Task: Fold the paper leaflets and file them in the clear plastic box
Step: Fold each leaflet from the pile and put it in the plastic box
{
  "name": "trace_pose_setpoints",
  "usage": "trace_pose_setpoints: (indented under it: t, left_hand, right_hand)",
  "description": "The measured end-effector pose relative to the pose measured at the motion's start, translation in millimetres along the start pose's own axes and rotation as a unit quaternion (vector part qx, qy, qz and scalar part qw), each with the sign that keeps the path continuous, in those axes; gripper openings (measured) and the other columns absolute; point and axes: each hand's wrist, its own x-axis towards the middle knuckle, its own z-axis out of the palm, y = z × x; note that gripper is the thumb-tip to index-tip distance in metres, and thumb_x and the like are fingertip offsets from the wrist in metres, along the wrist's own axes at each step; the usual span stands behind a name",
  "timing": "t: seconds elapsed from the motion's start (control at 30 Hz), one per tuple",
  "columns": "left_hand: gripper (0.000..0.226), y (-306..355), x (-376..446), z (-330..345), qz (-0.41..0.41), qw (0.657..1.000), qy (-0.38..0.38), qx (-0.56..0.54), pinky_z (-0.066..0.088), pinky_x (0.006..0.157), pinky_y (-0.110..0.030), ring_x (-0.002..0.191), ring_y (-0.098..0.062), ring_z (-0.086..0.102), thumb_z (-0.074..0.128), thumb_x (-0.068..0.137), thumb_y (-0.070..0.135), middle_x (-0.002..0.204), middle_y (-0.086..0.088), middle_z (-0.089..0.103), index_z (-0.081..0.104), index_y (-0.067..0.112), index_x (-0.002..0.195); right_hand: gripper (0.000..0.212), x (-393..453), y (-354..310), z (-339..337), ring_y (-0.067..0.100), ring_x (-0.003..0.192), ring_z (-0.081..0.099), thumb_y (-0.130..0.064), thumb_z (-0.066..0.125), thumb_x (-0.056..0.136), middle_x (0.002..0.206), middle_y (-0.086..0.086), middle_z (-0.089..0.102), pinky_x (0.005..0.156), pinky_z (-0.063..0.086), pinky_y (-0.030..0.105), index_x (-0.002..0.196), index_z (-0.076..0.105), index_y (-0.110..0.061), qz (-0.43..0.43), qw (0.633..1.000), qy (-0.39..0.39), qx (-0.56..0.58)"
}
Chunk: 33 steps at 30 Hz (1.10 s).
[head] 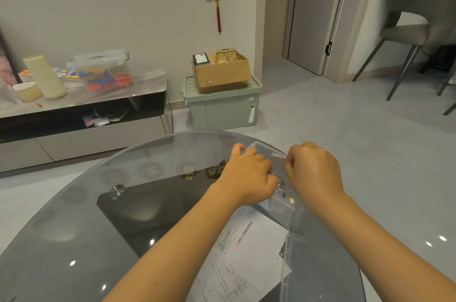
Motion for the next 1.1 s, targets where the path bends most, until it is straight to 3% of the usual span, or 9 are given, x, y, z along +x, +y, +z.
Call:
trace_pose_setpoints:
  t: [0.13, 0.3, 0.4, 0.53, 0.7, 0.8, 0.93, 1.0, 1.1]
  left_hand:
    - [0.054, 1, 0, -2, -0.01, 1.0, -0.012, -0.016, 0.009, 0.108, -0.038, 0.097, -0.014, 0.042, 0.019, 0.081, 0.037, 0.097, 0.0, 0.063, 0.061, 0.015, 0.106]
    - [0.05, 1, -1, -1, -0.014, 0.999, 0.004, -0.035, 0.008, 0.109, -0.038, 0.091, -0.012, 0.04, 0.022, 0.081, 0.035, 0.095, 0.001, 0.062, 0.06, 0.016, 0.105]
    - [0.053, 1, -1, -1, -0.015, 1.0, 0.004, -0.026, 0.008, 0.108, -0.037, 0.099, -0.015, 0.044, 0.022, 0.081, 0.036, 0.098, -0.001, 0.063, 0.06, 0.016, 0.111]
    - [0.052, 0, -1, 0, -0.021, 0.999, 0.008, -0.028, 0.009, 0.105, -0.036, 0.102, -0.017, 0.045, 0.021, 0.081, 0.037, 0.1, -0.001, 0.062, 0.057, 0.014, 0.111]
    - [0.055, 0, 0, 2, -0.023, 1.0, -0.001, -0.012, 0.007, 0.101, -0.035, 0.103, -0.017, 0.045, 0.018, 0.08, 0.04, 0.1, 0.0, 0.061, 0.057, 0.014, 0.108]
    - [0.057, 0, -1, 2, -0.03, 0.999, 0.005, -0.015, 0.01, 0.103, -0.035, 0.101, -0.018, 0.045, 0.014, 0.079, 0.041, 0.098, -0.001, 0.06, 0.055, 0.013, 0.107]
    - [0.086, 0, 2, 2, -0.027, 0.999, -0.024, 0.03, 0.015, 0.105, -0.038, 0.105, -0.017, 0.042, -0.005, 0.067, 0.048, 0.106, -0.002, 0.058, 0.061, 0.013, 0.11]
    - [0.083, -1, 4, 1, -0.033, 0.998, -0.044, 0.039, 0.014, 0.105, -0.039, 0.109, -0.018, 0.04, -0.003, 0.072, 0.046, 0.109, -0.003, 0.055, 0.062, 0.014, 0.11]
    - [0.07, 1, 3, -2, -0.046, 0.996, -0.066, 0.039, 0.011, 0.106, -0.039, 0.114, -0.018, 0.037, 0.009, 0.078, 0.042, 0.116, -0.004, 0.052, 0.061, 0.013, 0.116]
  right_hand:
    - [0.018, 3, 0, 8, 0.022, 0.07, 0.043, -0.003, 0.049, 0.086, 0.093, 0.006, 0.06, 0.048, 0.023, 0.025, 0.093, 0.064, -0.011, -0.013, 0.998, -0.049, -0.028]
    - [0.015, 11, -4, 14, 0.017, 0.056, 0.038, 0.001, 0.05, 0.085, 0.063, 0.001, 0.045, 0.042, 0.024, 0.022, 0.084, 0.061, -0.009, -0.025, 0.994, -0.101, -0.012]
    - [0.023, 13, -3, 12, 0.02, 0.062, 0.044, 0.004, 0.048, 0.084, 0.076, 0.006, 0.056, 0.047, 0.031, 0.022, 0.096, 0.064, -0.008, -0.032, 0.992, -0.124, 0.008]
    - [0.02, 7, -5, 9, 0.014, 0.052, 0.036, 0.005, 0.047, 0.083, 0.065, -0.001, 0.036, 0.041, 0.023, 0.02, 0.089, 0.059, -0.009, -0.046, 0.986, -0.163, -0.006]
    - [0.019, 1, -6, 3, 0.021, 0.073, 0.04, -0.003, 0.05, 0.087, 0.071, -0.005, 0.019, 0.044, 0.019, 0.021, 0.101, 0.06, -0.01, -0.066, 0.98, -0.181, -0.043]
    - [0.02, 1, -6, 4, 0.021, 0.075, 0.042, -0.003, 0.051, 0.087, 0.084, -0.001, 0.037, 0.047, 0.025, 0.023, 0.103, 0.06, -0.011, -0.054, 0.982, -0.18, -0.036]
    - [0.016, 3, 1, 9, 0.026, 0.074, 0.05, 0.001, 0.046, 0.085, 0.081, 0.005, 0.046, 0.046, 0.03, 0.023, 0.076, 0.055, -0.009, -0.024, 0.987, -0.158, 0.004]
    - [0.021, 4, 6, 11, 0.03, 0.087, 0.058, 0.001, 0.046, 0.085, 0.096, 0.009, 0.058, 0.063, 0.049, 0.03, 0.09, 0.065, -0.006, -0.023, 0.989, -0.138, 0.047]
    - [0.033, 2, 13, 8, 0.026, 0.108, 0.057, -0.005, 0.045, 0.091, 0.119, 0.007, 0.059, 0.09, 0.047, 0.035, 0.116, 0.065, -0.011, -0.028, 0.989, -0.099, 0.108]
